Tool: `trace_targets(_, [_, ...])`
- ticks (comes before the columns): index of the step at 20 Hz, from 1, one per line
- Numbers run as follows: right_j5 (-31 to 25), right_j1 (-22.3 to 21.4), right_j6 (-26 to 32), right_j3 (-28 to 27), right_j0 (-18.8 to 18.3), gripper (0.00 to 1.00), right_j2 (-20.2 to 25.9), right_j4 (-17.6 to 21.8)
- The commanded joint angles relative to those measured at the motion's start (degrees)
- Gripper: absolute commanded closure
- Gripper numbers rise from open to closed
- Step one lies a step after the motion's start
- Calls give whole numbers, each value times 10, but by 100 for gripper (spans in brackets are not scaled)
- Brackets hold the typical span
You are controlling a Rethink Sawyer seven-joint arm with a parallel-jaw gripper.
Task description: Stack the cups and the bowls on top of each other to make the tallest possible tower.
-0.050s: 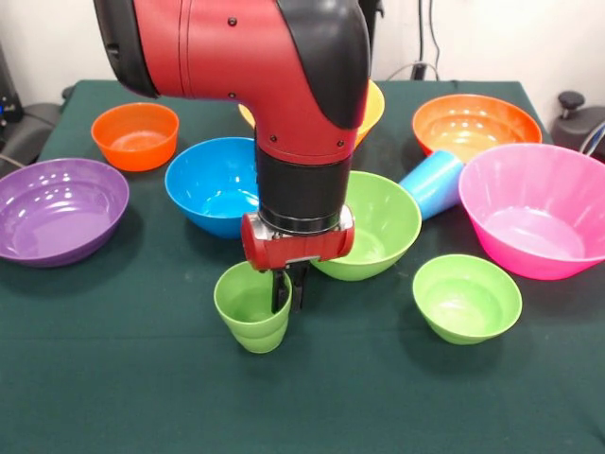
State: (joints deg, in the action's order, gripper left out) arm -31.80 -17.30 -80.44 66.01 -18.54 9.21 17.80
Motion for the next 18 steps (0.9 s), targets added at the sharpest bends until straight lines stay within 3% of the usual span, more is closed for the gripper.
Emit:
trace_targets(1, [36,59,10,-14,19,100,54,33])
trace_targets(12, [52,76,2,-31,27,100,35,41])
trace_targets(18, [21,70,-23,-32,58,100,-11,49])
